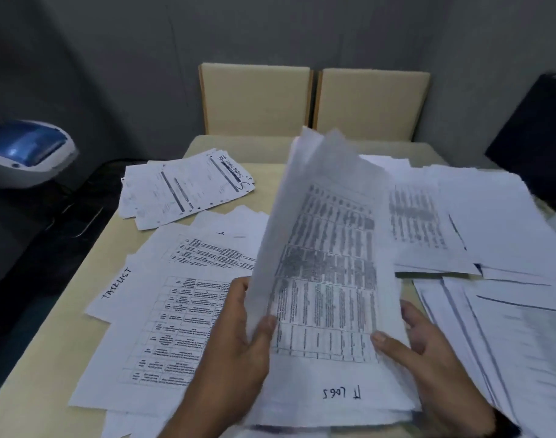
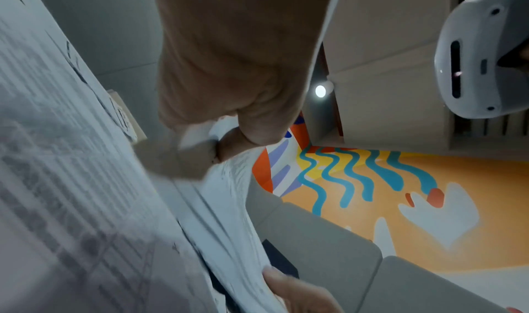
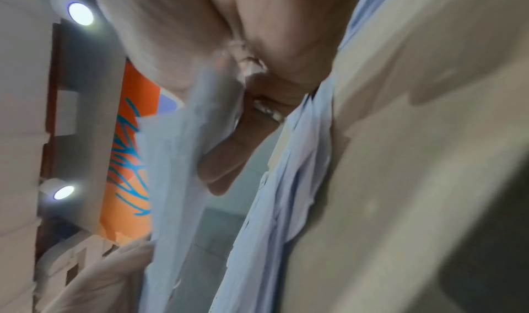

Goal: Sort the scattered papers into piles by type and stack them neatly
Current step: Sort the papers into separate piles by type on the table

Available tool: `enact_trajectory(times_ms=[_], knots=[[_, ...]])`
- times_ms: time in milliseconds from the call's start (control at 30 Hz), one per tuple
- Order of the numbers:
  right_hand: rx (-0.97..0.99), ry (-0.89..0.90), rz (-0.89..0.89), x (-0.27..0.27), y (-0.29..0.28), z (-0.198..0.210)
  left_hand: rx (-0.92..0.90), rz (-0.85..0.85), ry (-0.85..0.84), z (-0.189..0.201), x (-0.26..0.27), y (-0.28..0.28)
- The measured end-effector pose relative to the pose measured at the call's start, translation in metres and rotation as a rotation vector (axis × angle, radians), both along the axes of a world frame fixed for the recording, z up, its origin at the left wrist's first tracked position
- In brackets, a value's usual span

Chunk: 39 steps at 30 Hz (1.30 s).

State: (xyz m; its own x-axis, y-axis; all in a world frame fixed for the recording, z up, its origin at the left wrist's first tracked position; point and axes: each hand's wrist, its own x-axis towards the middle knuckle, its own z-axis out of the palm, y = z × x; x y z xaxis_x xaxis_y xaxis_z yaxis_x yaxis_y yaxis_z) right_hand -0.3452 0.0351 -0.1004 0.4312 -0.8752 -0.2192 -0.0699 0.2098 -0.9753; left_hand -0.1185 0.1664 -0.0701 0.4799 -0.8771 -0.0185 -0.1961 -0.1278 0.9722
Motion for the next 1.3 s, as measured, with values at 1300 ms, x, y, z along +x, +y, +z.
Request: enact_trajectory(times_ms=[1300], knots=[[-0.771, 0.957, 0.936, 0.182, -0.062, 0.046, 1.028, -0.043, -0.637, 0.000, 0.155, 0.071]])
